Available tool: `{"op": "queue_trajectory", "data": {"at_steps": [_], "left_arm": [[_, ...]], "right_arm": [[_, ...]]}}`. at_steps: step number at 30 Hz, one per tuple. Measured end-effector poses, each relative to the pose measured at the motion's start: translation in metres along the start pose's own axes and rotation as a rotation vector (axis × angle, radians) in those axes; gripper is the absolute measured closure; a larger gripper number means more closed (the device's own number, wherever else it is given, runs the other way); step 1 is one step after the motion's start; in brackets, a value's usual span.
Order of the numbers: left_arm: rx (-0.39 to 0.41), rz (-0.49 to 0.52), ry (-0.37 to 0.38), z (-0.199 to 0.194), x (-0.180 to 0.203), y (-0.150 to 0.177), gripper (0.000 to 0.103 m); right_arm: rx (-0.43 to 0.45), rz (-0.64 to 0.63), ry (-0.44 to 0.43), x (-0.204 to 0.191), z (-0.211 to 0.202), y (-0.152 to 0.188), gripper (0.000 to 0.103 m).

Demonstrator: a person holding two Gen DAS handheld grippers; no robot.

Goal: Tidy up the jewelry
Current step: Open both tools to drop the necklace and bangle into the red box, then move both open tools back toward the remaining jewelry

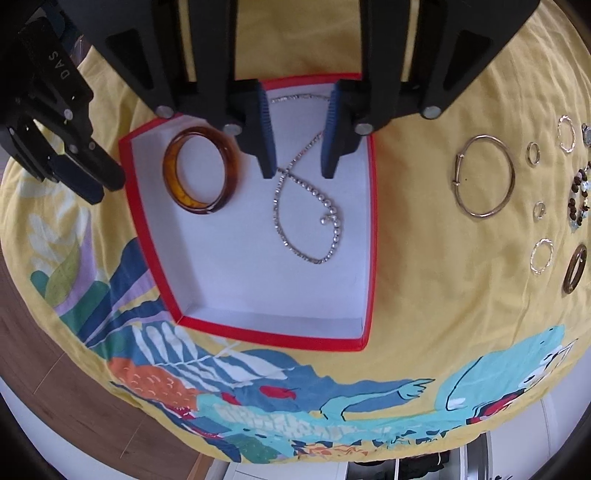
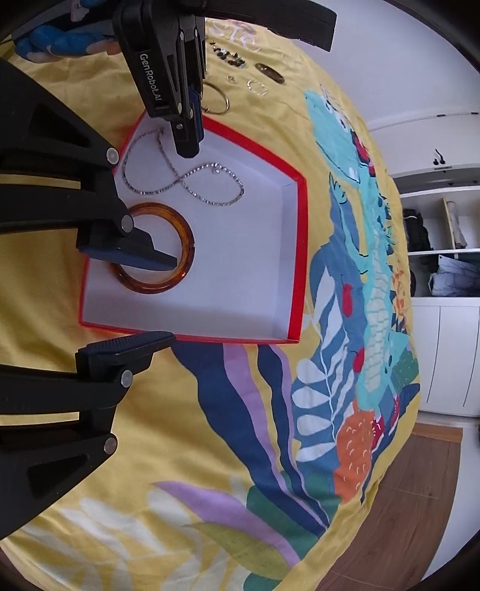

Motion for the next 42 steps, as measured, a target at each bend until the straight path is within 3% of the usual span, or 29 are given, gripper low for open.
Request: {"op": "queue_trajectory", "data": {"at_steps": [7,16,20,32,42], "left_arm": [[0.054,0.014,-0.012,-0.042,-0.006,0.007,0.077],[0.081,0.011,-0.067,-0.104,-0.041,0.052,0.077],[0.115,-0.02,-0.098,-0.135,-0.066,0.077,0.077],[0.194,-0.128,-0.193,-0.209,-0.153,0.142,0.076],[0.23,-0.243,-0.242,-0.244,-0.216,0.184,0.073]], "right_arm": [[0.031,0.038,0.003,0.001,-0.037,0.006,0.065],[0.082,0.092,-0.028,-0.018,-0.089,0.013,0.064],[0.104,0.093,-0.054,-0.036,-0.114,0.022,0.059],[0.149,0.061,-0.118,-0.088,-0.16,0.042,0.059],[0.154,-0.014,-0.189,-0.142,-0.181,0.058,0.059]]}}
Point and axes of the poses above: each gripper's, at about its wrist camera, not at the fingertips, and z roughly the way its jaws point, x to its right, y to its underside, the point moved 10 cm from there along z, roughly the way its jaws point, and after that the axes turned 1 degree about -x, right-handed, at the moved point
